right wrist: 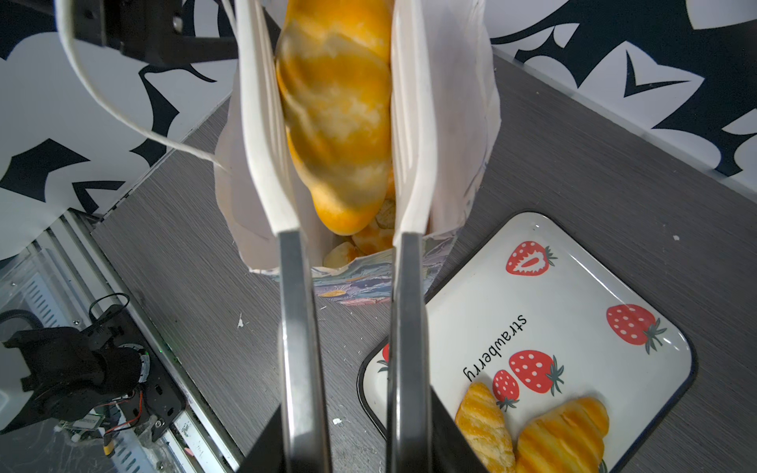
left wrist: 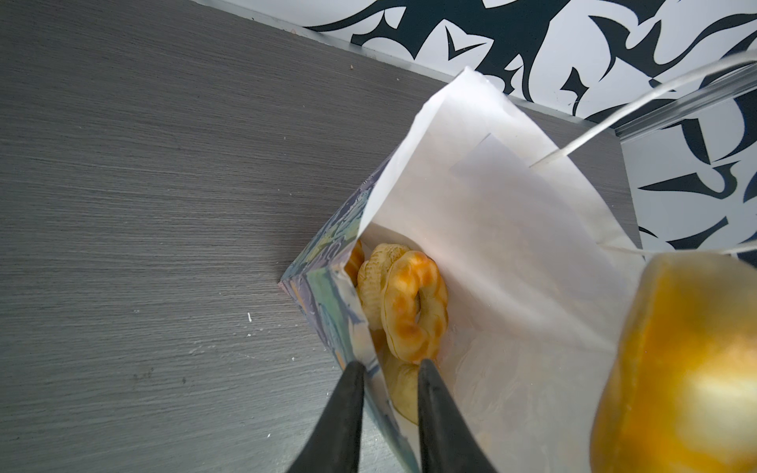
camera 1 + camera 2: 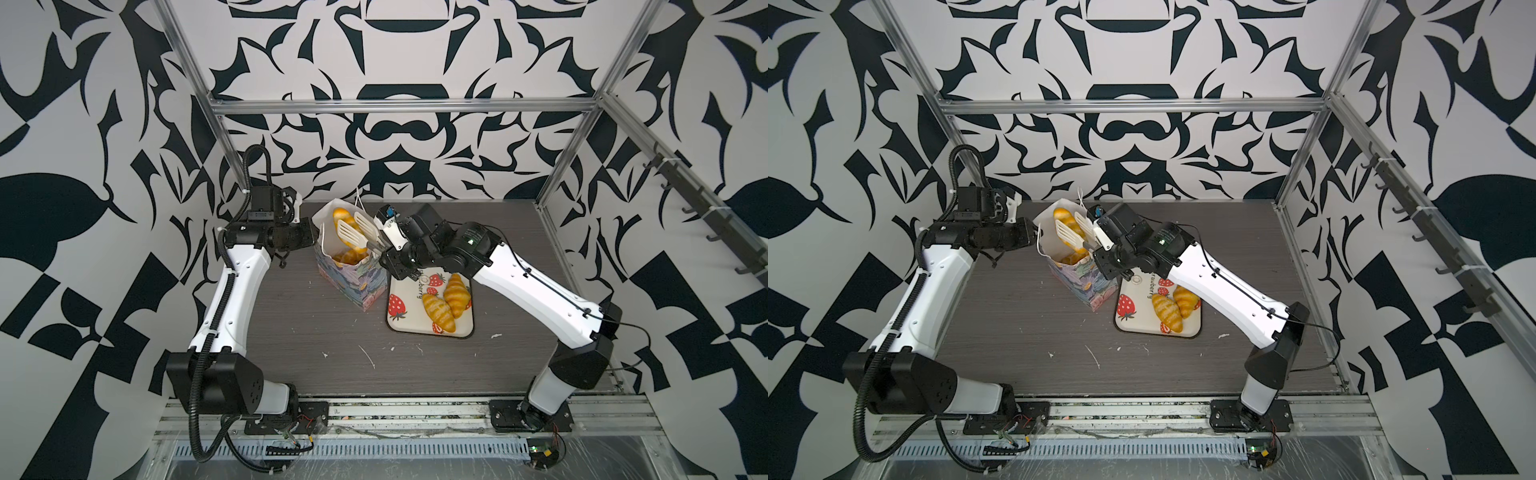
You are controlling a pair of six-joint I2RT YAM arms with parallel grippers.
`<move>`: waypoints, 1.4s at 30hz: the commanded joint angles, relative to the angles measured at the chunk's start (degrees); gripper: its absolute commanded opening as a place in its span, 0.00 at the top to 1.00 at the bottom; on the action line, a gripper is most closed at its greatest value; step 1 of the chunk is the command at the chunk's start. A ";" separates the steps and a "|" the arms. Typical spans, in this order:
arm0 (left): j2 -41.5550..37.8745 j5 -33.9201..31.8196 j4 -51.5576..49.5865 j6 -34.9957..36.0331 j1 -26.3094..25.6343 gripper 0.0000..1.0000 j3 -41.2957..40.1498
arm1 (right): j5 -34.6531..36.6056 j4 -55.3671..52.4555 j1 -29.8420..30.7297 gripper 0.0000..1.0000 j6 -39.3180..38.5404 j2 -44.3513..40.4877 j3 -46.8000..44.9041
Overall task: Pack bread into a paper bag
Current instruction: Place the bread in the paper bag.
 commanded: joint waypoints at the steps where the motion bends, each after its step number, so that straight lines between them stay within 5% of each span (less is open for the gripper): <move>1: -1.27 0.27 -1.61 0.20 -0.22 0.73 -0.44 | 0.90 2.19 0.00 0.58 -0.46 -1.65 2.88; 42: -1.28 0.28 -1.61 0.30 -0.23 0.73 -0.25 | 1.16 0.52 -0.01 0.51 -1.16 -0.90 6.34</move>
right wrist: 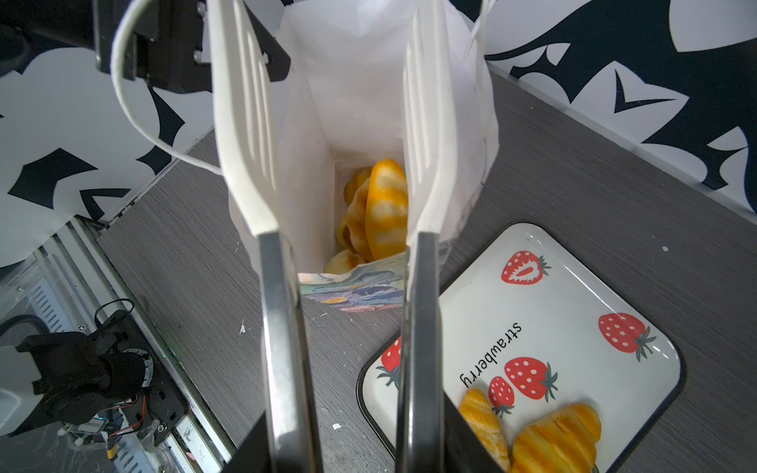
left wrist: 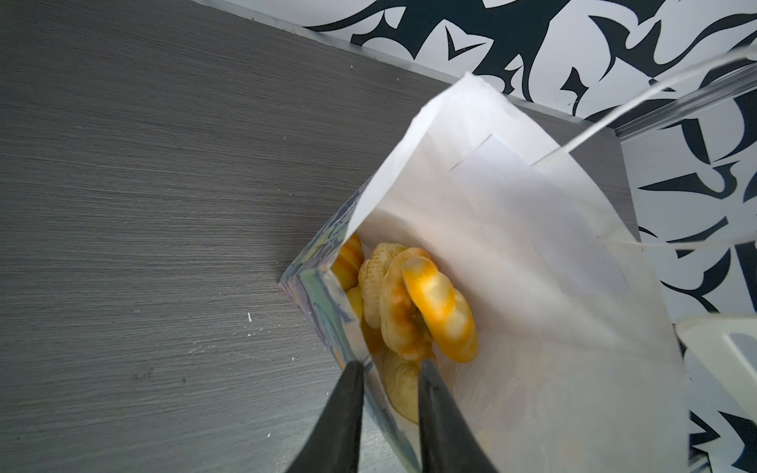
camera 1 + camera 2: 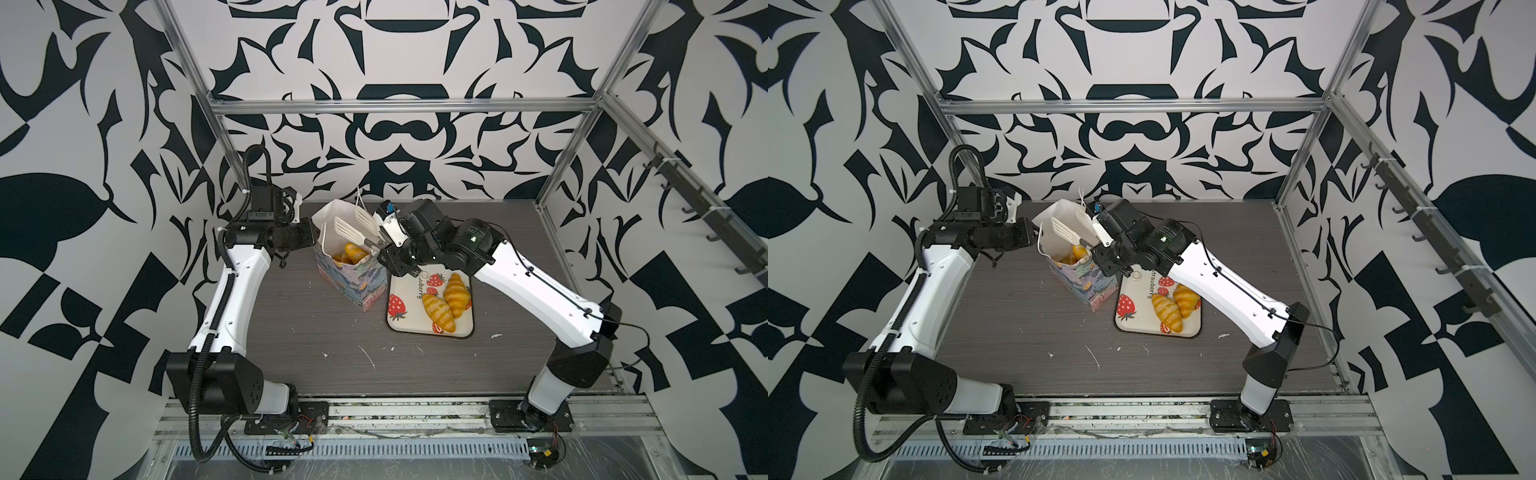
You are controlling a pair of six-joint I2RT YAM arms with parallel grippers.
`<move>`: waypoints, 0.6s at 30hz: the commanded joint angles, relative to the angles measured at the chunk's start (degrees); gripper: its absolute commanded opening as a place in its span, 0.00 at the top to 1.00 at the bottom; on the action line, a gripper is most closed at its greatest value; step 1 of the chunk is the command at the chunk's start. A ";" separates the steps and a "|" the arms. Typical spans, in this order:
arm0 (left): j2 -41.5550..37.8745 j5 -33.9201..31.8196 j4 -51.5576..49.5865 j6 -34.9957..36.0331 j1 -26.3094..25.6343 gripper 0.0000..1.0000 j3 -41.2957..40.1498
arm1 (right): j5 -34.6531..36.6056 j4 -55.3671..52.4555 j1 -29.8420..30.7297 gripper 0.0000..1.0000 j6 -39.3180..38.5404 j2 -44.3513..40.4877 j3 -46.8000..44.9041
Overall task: Pack bread into a paper bag
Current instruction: Place the bread in the paper bag.
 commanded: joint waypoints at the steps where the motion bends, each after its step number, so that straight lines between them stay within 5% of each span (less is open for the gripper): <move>1: -1.18 0.23 -1.61 0.27 -0.20 0.73 -0.18 | 1.05 1.70 0.03 0.52 -0.68 -2.01 3.13; 5: -0.85 0.41 -1.62 0.28 -0.17 0.79 0.16 | 1.11 1.16 -0.01 0.52 -0.53 -3.70 2.88; 18: 0.63 0.20 -1.62 0.24 -0.20 0.78 2.27 | 5.57 -0.53 -0.24 0.52 -0.37 -13.67 -4.14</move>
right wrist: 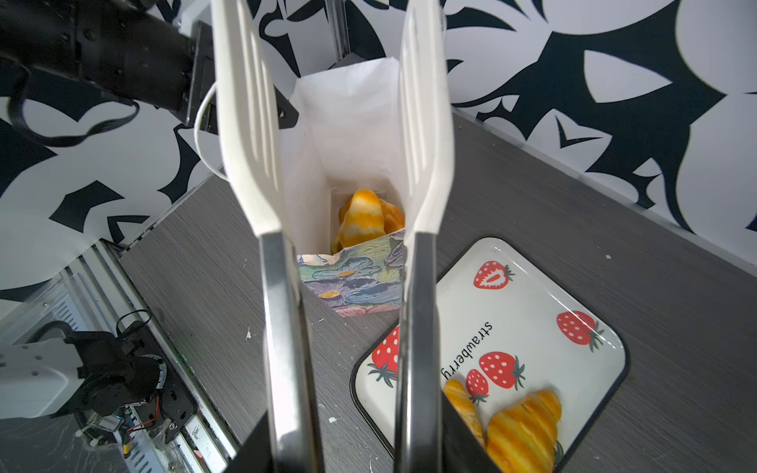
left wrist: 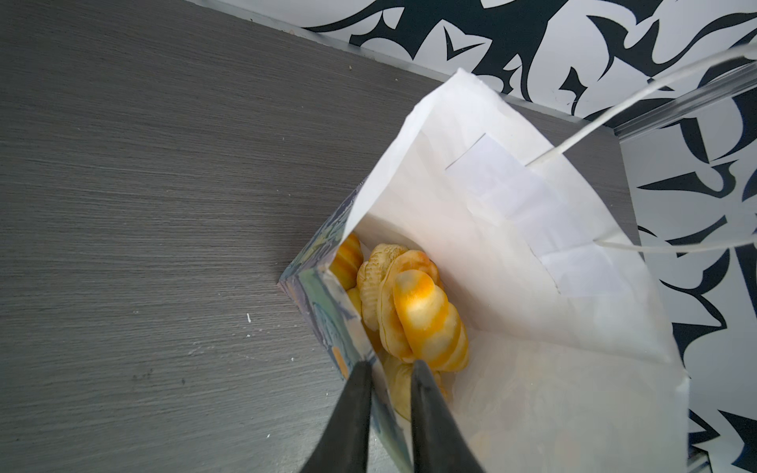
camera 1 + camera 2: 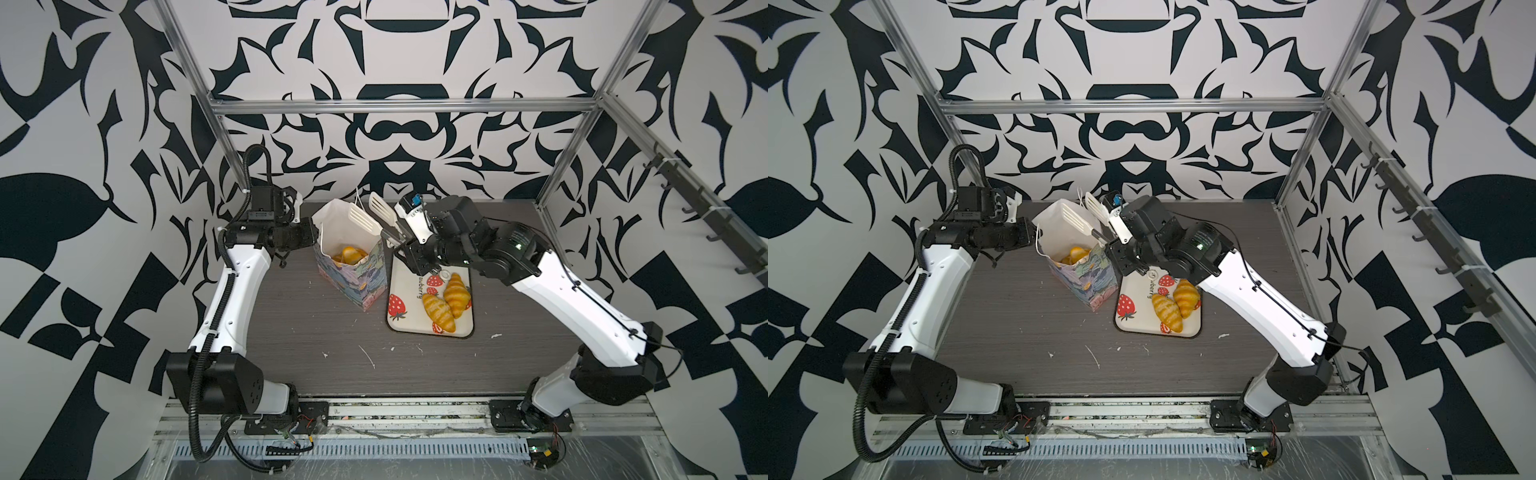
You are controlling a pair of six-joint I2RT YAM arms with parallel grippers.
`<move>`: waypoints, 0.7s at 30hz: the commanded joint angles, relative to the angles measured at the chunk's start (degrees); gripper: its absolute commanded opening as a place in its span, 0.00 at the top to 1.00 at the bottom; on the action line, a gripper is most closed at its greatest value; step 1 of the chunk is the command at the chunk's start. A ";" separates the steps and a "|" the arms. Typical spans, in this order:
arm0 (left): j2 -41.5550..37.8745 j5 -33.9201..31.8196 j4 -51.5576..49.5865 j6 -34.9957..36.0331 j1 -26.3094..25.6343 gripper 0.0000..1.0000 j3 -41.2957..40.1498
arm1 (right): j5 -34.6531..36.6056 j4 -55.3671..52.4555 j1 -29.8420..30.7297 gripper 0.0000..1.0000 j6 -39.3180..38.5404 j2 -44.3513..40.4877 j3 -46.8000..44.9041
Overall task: Pack bread into a paper bag
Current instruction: Place the bread in the paper bag, then pick up the bread from the tray.
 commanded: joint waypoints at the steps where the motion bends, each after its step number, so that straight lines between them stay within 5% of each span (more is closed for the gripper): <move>1: 0.77 0.15 -1.56 0.12 -0.12 0.78 2.16 | 3.04 0.64 -0.54 0.52 0.01 -4.17 -2.66; 21: 0.01 -0.74 -1.51 -0.15 -0.12 0.77 1.00 | 8.32 -6.23 -4.26 0.52 6.22 -15.86 -21.33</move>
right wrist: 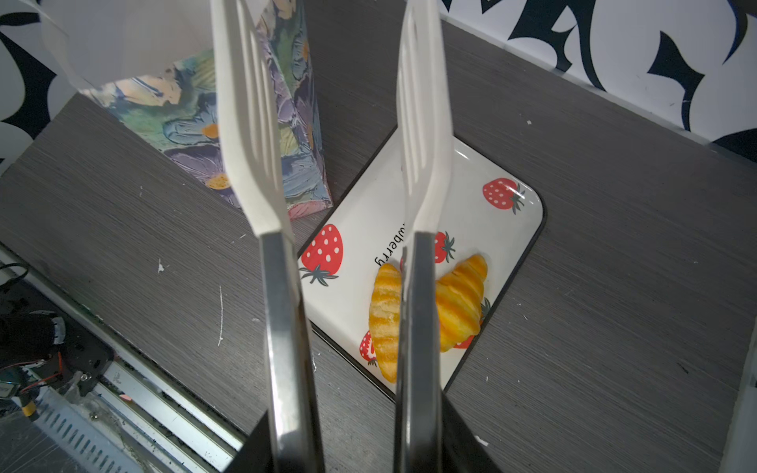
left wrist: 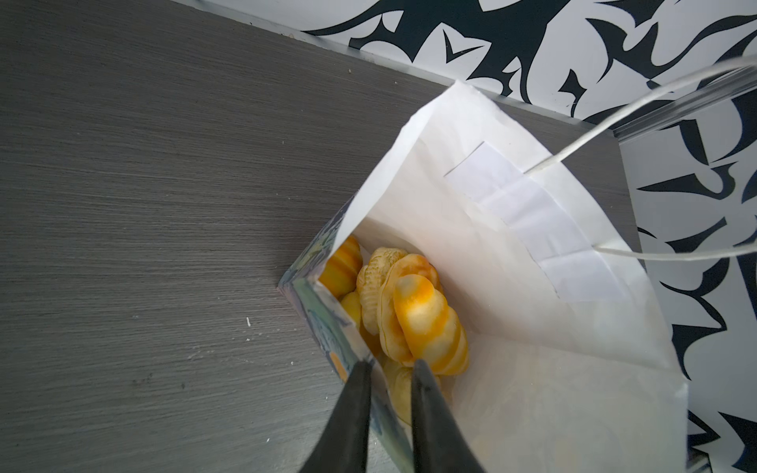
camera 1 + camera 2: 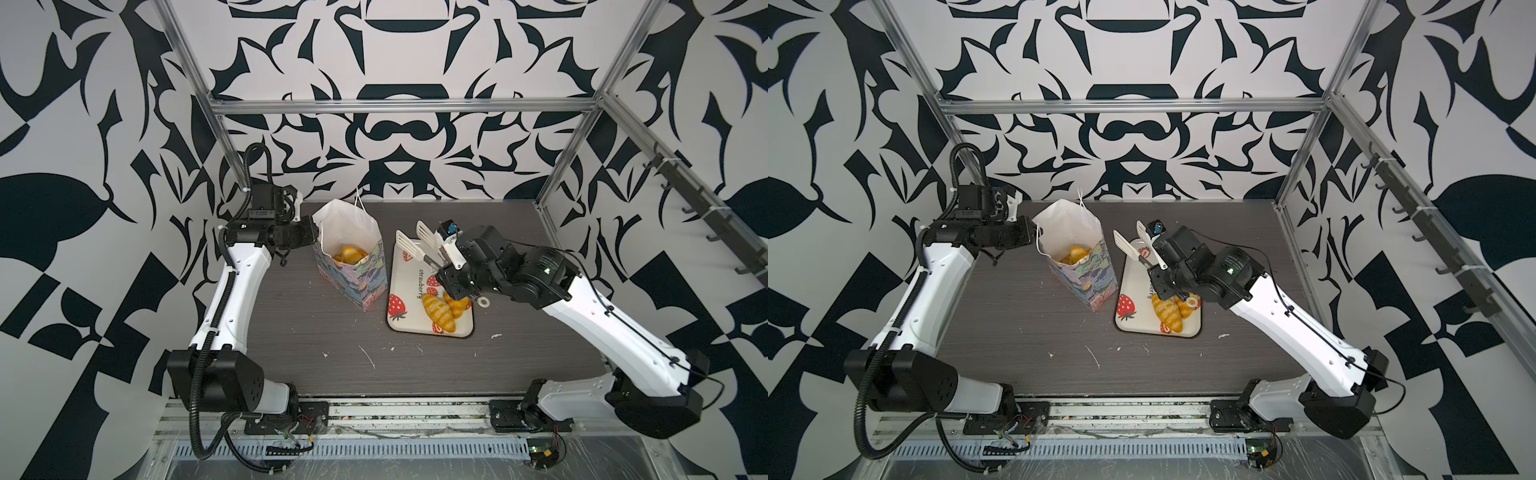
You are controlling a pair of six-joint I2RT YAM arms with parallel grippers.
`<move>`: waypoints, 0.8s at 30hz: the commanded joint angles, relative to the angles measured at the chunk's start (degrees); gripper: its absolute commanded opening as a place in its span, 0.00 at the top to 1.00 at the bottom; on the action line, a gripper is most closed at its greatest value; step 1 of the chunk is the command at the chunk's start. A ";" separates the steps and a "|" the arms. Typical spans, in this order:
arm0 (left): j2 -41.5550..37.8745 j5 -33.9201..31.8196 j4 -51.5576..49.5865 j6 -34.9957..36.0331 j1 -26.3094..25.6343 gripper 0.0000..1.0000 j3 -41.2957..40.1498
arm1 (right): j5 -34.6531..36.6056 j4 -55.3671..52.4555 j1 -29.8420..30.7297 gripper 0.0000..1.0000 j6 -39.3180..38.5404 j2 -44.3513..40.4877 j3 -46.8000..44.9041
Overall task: Pack bread into a paper bag
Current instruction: Pick up the bread from the tray.
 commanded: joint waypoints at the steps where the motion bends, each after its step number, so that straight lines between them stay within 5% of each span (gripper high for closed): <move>1: -0.87 -0.72 -1.52 -0.12 -0.12 0.77 0.33 | 2.37 -0.35 -0.63 0.52 2.16 -3.10 -1.70; 24: -1.99 -3.65 -1.59 -0.51 -0.12 0.69 -0.81 | 3.15 -4.46 -0.92 0.52 6.29 -5.61 -14.61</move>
